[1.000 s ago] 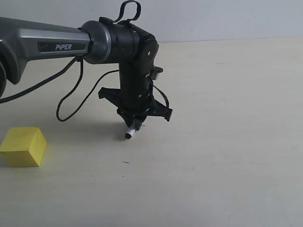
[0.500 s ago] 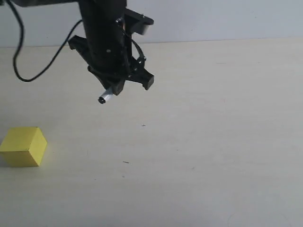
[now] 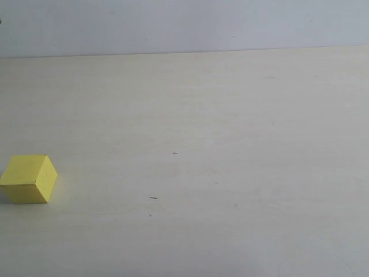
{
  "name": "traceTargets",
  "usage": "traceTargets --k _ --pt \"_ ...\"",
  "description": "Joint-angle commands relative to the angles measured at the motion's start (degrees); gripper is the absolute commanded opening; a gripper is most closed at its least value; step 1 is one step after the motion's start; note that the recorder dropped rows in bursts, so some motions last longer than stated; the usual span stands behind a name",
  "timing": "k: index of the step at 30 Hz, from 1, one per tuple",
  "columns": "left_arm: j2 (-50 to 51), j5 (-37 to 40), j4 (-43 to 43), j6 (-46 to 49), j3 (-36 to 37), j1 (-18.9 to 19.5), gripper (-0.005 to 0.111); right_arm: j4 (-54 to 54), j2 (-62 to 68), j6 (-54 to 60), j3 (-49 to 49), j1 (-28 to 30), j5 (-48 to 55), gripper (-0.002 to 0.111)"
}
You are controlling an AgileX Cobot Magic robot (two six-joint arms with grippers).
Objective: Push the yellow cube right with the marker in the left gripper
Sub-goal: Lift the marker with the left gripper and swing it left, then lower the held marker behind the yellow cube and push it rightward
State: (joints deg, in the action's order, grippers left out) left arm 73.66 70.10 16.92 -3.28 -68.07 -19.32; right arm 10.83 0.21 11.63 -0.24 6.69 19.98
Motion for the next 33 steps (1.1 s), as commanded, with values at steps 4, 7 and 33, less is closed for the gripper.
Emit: traceTargets --k 4,7,33 --pt "0.0 -0.1 12.6 1.8 9.7 10.2 0.000 0.2 -0.2 0.1 0.2 0.3 -0.3 0.000" --pt "1.0 -4.7 16.0 2.3 13.2 10.2 0.000 0.2 -0.2 0.1 0.2 0.3 -0.3 0.000" --pt "19.0 -27.2 9.2 75.3 15.8 23.6 0.000 0.2 -0.2 0.1 0.2 0.3 -0.3 0.000"
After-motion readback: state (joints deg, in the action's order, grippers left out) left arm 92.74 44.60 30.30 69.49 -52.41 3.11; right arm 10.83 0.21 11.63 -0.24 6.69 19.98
